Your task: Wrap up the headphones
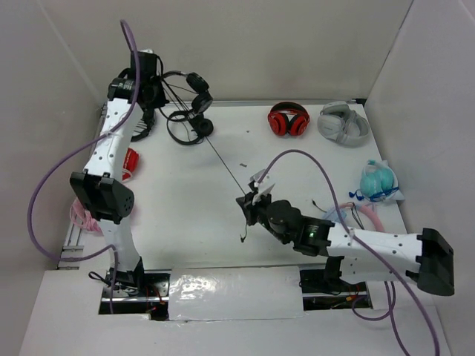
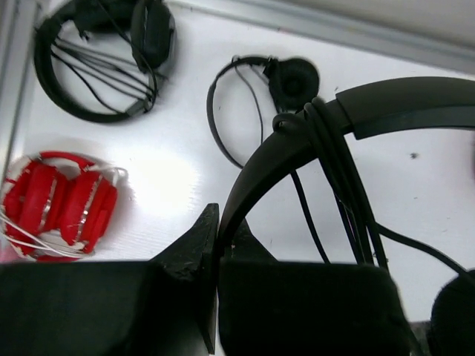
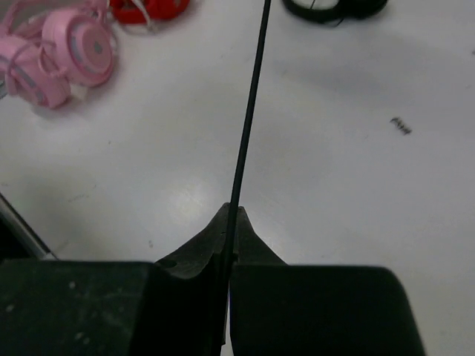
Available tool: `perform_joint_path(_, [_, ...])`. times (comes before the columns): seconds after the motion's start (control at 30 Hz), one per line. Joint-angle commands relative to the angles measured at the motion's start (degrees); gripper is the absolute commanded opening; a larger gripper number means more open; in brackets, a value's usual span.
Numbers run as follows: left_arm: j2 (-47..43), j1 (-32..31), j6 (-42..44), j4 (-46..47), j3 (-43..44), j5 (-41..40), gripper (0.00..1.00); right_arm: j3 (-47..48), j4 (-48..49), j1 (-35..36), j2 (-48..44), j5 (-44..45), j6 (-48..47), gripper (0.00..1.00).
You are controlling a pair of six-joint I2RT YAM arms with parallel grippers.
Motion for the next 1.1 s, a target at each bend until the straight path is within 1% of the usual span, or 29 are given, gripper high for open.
perform_joint_path(0.0, [2.78, 0.26, -5.78, 5.82, -0.14, -6.15, 0.0, 6.8, -13.72, 2.3, -5.16, 11.95, -8.52, 0.0])
perform_joint_path(0.03, [2.87, -0.27, -5.17, 6.44, -1.37, -7.37, 0.0, 10.04, -14.77, 2.13, -6.04, 12.84, -10.53, 0.0])
perform_joint_path(0.07, [2.44, -2.19, -4.29, 9.14, -5.04, -8.17, 0.0, 11.55, -16.0, 2.04, -6.83, 14.24, -16.21, 0.0])
perform_joint_path(0.13, [2.0, -5.35, -1.48, 11.71, -8.58, -8.88, 0.0, 14.62, -14.0, 0.73, -7.63, 13.74, -22.73, 0.0])
perform_joint_path(0.17, [1.91, -6.42, -0.6, 12.67, -10.94, -8.44, 0.0, 15.86, -13.55, -0.41, -7.98, 8.85, -28.77, 0.0])
perform_joint_path(0.2, [1.82, -7.56, 0.02, 13.29, -12.18, -8.44, 0.0, 18.22, -13.55, -1.81, -7.81, 5.32, -31.36, 0.0])
perform_joint_path(0.23, [1.73, -9.92, 0.63, 14.26, -14.98, -10.09, 0.0, 19.9, -15.64, -5.57, -7.37, 0.94, -33.56, 0.0])
perform_joint_path(0.27, [1.3, -11.25, 3.07, 16.62, -16.57, -10.63, 0.0, 21.57, -16.88, -7.35, -5.8, -5.72, -37.15, 0.0])
perform_joint_path(0.3, [1.03, -12.57, 4.06, 17.68, -18.07, -10.99, 0.0, 24.89, -18.19, -8.58, -4.83, -7.87, -38.75, 0.0])
perform_joint_path(0.33, [-0.37, -15.36, 5.81, 18.74, -21.74, -8.9, 0.0, 27.36, -19.86, -12.16, -2.21, -10.94, -41.81, 0.0])
perform_joint_path(0.37, [-0.38, -15.39, 5.82, 19.18, -21.77, -8.88, 0.0, 27.39, -19.88, -12.2, -2.18, -12.1, -41.84, 0.0])
perform_joint_path(0.4, [-1.25, -16.96, 6.26, 20.23, -25.43, -7.49, 0.0, 29.3, -19.53, -14.81, -1.57, -13.59, -44.54, 0.0])
perform_joint_path(0.43, [-2.56, -17.84, 6.78, 21.81, -27.9, -6.08, 0.0, 30.45, -19.7, -16.4, -0.96, -15.17, -45.52, 0.0])
perform_joint_path(0.47, [-5.71, -18.72, 9.31, 23.83, -30.54, -2.67, 0.0, 31.77, -20.22, -17.9, 0.53, -20.24, -46.32, 0.0])
perform_joint_path(0.5, [-7.39, -20.82, 10.3, 29.07, -33.61, -2.12, 0.0, 34.48, -20.66, -19.65, 1.32, -23.07, -47.54, 0.0])
perform_joint_path(0.53, [-10.72, -22.23, 11.87, 30.86, -38.86, -2.29, 0.0, 36.16, -22.5, -22.8, 2.03, -25.36, -47.9, 0.0])
perform_joint_path(0.57, [-12.32, -23.38, 12.5, 32.1, -40.74, -2.64, 0.0, 39.48, -23.82, -24.31, 3.95, -30.87, -48.86, 0.0])
perform_joint_path(0.6, [-15.12, -25.91, 13.2, 34.28, -44.5, -2.64, 0.0, 40.73, -25.31, -25.72, 4.93, -32.84, -50.44, 0.0])
perform_joint_path(0.63, [-16.28, -27.33, 14.34, 35.35, -46.19, -2.38, 0.0, 42.31, -26.2, -28.61, 5.98, -34.42, -51.06, 0.0])
perform_joint_path(0.7, [-19.96, -31.01, 15.57, 37.89, -50.05, 0.08, 0.0, 46.62, -28.91, -31.0, 10.11, -39.08, -52.91, 0.0])
perform_joint_path(0.73, [-20.85, -32.34, 16.97, 38.17, -50.86, 1.13, 0.0, 47.94, -29.71, -32.92, 11.69, -40.14, -53.61, 0.0])
perform_joint_path(0.77, [-21.73, -34.7, 17.77, 38.26, -51.56, 3.84, 0.0, 49.95, -29.89, -33.72, 13.01, -40.59, -53.36, 0.0])
perform_joint_path(0.83, [-24.54, -37.26, 19.79, 39.31, -53.93, 5.01, 0.0, 52.51, -30.77, -36.35, 17.14, -41.2, -52.31, 0.0])
perform_joint_path(0.87, [-25.68, -39.71, 20.15, 39.4, -55.07, 4.14, 0.0, 52.61, -30.43, -37.41, 19.07, -43.38, -51.0, 0.0])
perform_joint_path(0.93, [-28.49, -42.1, 20.85, 39.31, -56.14, 3.25, 0.0, 51.04, -28.68, -39.87, 20.31, -46.9, -48.37, 0.0])
perform_joint_path(0.97, [-29.64, -44.11, 21.03, 39.31, -57.01, 3.34, 0.0, 50.16, -26.4, -41.97, 20.93, -47.96, -47.3, 0.0])
perform_joint_path(1.07, [-35.16, -47.02, 22.08, 39.41, -57.81, 4.74, 0.0, 49.01, -24.63, -45.14, 23.74, -50.96, -43.78, 0.0])
